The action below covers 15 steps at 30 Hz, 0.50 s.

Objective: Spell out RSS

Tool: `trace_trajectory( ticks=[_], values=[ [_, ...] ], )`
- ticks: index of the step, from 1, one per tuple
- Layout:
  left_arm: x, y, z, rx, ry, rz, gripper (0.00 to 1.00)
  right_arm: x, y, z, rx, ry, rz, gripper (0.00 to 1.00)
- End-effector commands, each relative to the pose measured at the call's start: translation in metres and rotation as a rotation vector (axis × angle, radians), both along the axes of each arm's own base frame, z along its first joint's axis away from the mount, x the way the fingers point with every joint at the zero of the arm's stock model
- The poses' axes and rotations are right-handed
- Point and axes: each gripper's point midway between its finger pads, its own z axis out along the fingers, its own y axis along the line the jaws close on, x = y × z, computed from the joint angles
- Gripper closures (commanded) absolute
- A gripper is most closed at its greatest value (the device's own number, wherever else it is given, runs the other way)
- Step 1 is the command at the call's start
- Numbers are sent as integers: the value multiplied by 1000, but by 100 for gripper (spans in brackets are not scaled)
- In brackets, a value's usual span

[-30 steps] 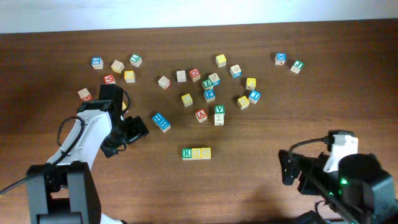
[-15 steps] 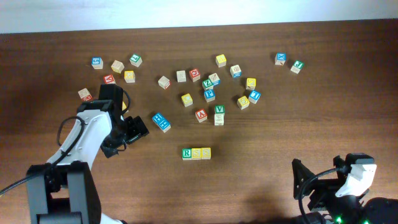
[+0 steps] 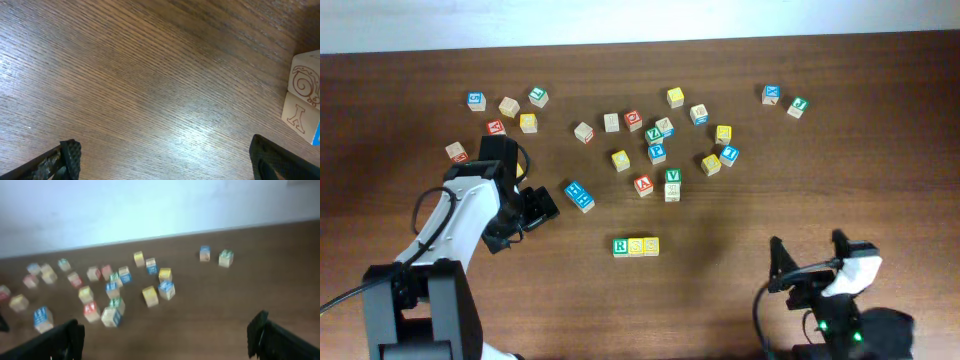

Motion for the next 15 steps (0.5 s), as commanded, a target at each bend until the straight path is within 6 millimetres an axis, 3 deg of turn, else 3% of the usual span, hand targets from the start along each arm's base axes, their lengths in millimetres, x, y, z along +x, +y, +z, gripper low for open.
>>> trace_trajectory(
  ticks=[1, 7, 15],
  values=[
    [4, 3, 6, 8, -24, 1, 1, 12, 7, -7, -6, -52, 42, 2],
    [4, 3, 6, 8, -24, 1, 1, 36, 8, -29, -61, -142, 53, 2],
    [4, 3, 6, 8, -24, 1, 1, 47, 9, -31, -110, -259, 59, 2]
  ],
)
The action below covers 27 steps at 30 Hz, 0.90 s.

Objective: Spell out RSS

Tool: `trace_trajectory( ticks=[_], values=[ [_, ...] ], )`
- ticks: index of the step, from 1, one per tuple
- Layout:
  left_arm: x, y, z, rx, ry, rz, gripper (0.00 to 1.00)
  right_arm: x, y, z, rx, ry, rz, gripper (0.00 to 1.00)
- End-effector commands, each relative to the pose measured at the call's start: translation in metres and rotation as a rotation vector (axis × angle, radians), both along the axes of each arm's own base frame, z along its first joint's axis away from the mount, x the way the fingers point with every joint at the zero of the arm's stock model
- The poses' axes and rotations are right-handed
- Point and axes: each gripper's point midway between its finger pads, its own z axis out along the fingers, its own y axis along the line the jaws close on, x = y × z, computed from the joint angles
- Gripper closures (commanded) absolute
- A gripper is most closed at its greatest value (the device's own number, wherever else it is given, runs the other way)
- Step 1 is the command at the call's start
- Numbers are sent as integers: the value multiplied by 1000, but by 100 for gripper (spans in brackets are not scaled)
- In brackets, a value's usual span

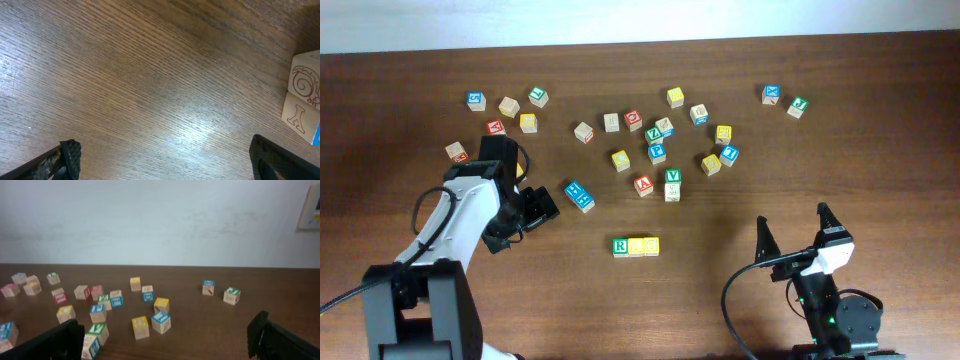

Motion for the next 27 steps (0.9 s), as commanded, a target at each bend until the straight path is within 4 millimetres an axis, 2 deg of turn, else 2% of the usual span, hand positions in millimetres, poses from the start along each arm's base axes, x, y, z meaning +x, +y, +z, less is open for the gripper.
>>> trace_trajectory(
  ticks=[1, 5, 7, 13, 27],
  values=[
    [4, 3, 6, 8, -24, 0, 1, 2, 3, -9, -15, -21, 18, 2],
    [4, 3, 6, 8, -24, 0, 1, 3, -1, -18, -15, 17, -9, 2],
    [4, 3, 6, 8, -24, 0, 1, 3, -3, -29, -51, 56, -21, 2],
    [4, 3, 6, 8, -24, 0, 1, 4, -14, -31, -8, 72, -87, 2],
    [4, 3, 6, 8, -24, 0, 1, 4, -16, -31, -23, 71, -94, 2]
  ],
)
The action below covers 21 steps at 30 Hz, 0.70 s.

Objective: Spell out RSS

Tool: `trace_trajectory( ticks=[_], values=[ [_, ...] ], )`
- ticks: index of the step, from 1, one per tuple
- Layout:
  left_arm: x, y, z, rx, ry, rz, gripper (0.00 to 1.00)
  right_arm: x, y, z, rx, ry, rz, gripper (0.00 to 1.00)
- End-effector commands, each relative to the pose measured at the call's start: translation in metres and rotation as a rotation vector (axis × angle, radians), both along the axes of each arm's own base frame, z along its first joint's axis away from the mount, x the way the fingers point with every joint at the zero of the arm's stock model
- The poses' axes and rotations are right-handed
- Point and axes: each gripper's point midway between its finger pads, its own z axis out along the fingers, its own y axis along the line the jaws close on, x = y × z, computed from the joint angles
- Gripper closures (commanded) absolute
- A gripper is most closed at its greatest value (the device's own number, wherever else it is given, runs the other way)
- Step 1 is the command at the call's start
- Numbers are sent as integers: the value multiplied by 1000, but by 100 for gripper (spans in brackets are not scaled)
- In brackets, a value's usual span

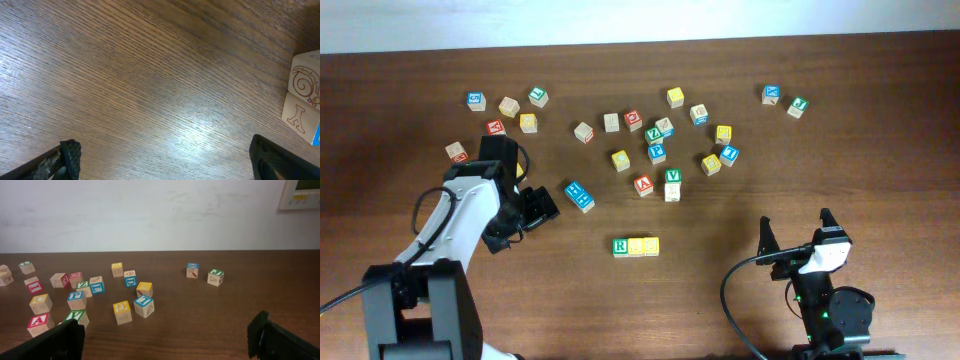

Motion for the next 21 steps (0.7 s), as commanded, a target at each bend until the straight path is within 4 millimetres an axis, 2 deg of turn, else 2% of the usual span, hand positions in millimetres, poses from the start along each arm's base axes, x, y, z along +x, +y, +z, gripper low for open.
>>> trace_trajectory(
  ticks=[1, 21],
  values=[
    [4, 3, 6, 8, -23, 0, 1, 0, -1, -3, -17, 5, -6, 2],
    [4, 3, 6, 8, -23, 0, 1, 0, 0, -2, -47, -4, 1, 2]
  ],
)
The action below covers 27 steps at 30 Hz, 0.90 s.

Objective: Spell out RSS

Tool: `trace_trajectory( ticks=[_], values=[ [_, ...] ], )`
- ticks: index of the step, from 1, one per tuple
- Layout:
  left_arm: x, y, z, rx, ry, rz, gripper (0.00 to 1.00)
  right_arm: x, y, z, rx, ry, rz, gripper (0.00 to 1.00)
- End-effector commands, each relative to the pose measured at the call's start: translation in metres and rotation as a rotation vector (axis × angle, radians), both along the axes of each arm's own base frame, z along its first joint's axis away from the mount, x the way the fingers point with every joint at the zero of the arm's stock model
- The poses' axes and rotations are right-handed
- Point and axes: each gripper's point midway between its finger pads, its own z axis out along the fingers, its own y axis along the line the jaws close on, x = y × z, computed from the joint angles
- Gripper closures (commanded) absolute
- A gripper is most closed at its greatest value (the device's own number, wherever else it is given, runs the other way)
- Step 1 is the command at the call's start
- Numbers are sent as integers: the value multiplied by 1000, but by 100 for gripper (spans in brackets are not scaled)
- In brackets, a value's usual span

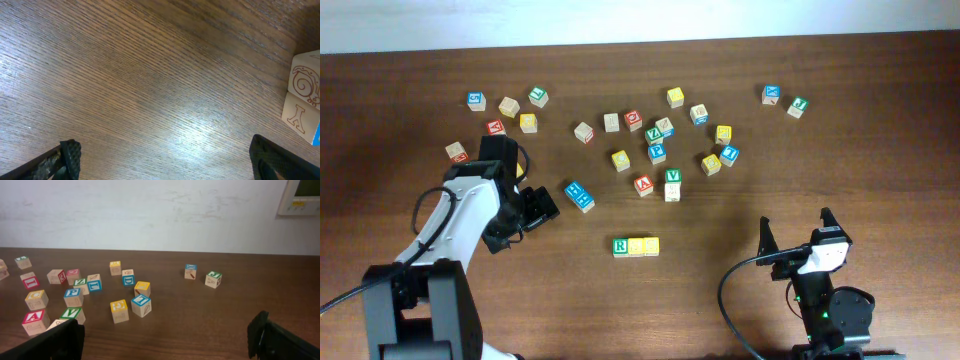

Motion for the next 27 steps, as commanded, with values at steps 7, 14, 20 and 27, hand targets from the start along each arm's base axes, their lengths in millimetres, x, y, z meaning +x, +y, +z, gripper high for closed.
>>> trace_trajectory(
  ticks=[7, 14, 20, 27],
  values=[
    [4, 3, 6, 8, -23, 0, 1, 0, 0, -2, -8, 1, -2, 2],
    [4, 3, 6, 8, -23, 0, 1, 0, 0, -2, -8, 1, -2, 2],
    [5, 3, 10, 8, -39, 0, 1, 0, 0, -2, -8, 1, -2, 2],
    [9, 6, 95, 32, -326, -19, 1, 0, 0, -2, -8, 1, -2, 2]
  ],
)
